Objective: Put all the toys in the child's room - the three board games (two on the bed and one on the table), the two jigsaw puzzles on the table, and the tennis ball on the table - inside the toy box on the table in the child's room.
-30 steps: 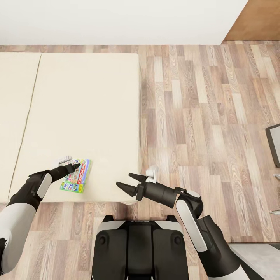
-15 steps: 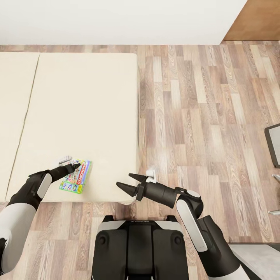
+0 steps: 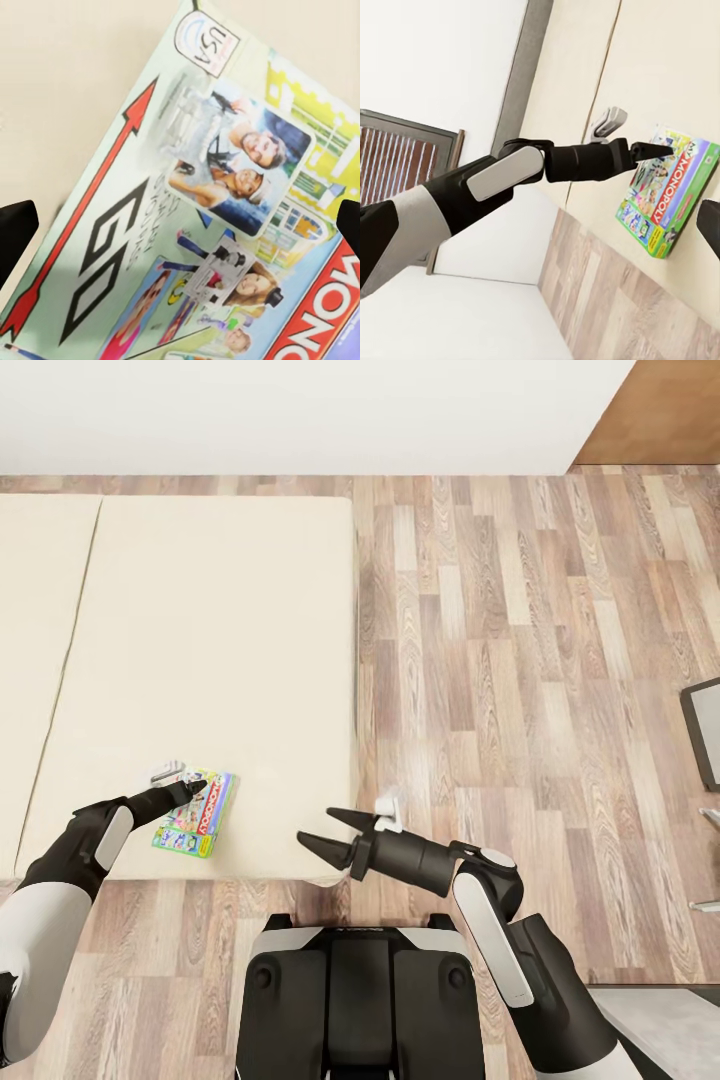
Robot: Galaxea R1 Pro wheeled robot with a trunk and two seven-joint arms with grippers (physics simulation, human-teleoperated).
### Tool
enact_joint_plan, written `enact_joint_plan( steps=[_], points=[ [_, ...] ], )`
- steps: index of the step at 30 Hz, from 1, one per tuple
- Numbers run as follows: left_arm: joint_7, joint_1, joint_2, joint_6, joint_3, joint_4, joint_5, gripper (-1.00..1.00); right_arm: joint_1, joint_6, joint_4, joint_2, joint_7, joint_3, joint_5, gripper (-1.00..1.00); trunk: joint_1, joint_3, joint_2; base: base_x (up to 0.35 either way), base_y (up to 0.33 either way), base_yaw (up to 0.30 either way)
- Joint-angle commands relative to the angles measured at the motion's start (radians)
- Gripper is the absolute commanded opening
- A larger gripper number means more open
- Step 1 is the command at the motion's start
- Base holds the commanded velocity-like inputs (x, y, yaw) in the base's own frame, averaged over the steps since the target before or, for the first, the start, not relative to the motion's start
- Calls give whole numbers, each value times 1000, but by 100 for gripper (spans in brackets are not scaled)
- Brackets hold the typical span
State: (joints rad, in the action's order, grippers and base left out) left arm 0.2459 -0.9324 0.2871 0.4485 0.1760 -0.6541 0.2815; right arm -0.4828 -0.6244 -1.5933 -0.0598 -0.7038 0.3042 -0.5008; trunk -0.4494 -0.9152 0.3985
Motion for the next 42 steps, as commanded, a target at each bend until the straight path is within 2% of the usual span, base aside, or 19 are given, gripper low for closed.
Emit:
enact_joint_plan(
  steps=[1,24,31,42],
  points=[
    [3,0,0,8,3,-1,6,100,0,-7,0,-1,-5,-1,-6,100,-1,-1,2,0,0,0],
    [3,0,0,8,3,-1,6,100,0,-8,-1,-2,-26,-3,-7,100,-1,-1,2,0,-1,0],
    [3,0,0,9,3,-1,5,100,0,-7,-1,-2,-26,-3,-7,100,-1,-1,2,0,-149,0],
    [2,0,0,9,3,-1,6,100,0,-6,-1,-2,-26,-2,-7,100,-1,-1,2,0,-18,0]
  ],
)
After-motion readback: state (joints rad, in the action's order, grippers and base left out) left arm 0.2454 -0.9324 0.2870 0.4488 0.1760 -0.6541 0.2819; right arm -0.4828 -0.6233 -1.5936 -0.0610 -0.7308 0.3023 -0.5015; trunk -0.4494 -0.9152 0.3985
